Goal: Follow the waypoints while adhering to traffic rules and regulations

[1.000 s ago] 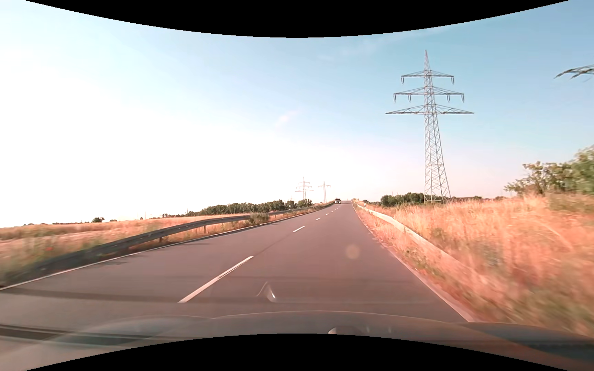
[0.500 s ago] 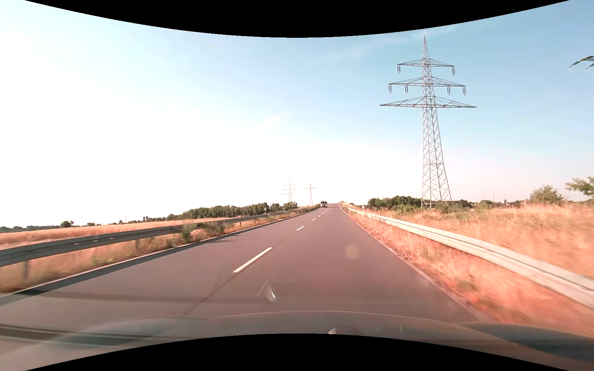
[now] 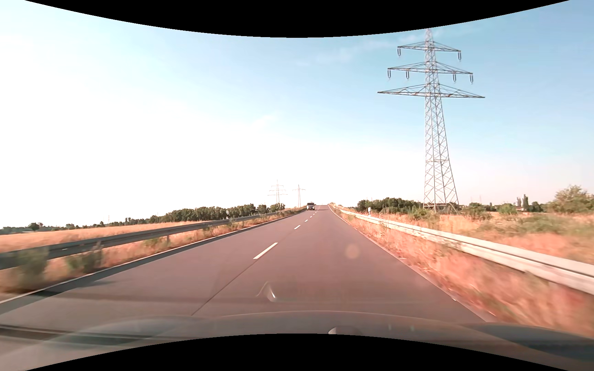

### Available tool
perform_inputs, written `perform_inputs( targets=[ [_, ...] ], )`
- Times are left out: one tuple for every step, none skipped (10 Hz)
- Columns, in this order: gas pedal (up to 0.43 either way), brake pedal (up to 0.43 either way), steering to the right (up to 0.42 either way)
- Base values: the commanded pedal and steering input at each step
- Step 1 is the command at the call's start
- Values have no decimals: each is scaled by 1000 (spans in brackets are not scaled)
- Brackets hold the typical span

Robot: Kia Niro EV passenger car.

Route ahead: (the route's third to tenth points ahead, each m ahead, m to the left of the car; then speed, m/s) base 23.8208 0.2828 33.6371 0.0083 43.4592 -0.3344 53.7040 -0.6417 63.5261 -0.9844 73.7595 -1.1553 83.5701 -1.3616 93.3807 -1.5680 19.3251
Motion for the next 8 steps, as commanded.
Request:
perform_inputs(
  targets=[
    [311, 0, 10],
    [311, 0, 8],
    [311, 0, 7],
    [311, 0, 5],
    [311, 0, 1],
    [311, 0, -1],
    [311, 0, -3],
    [311, 0, -4]
  ],
)
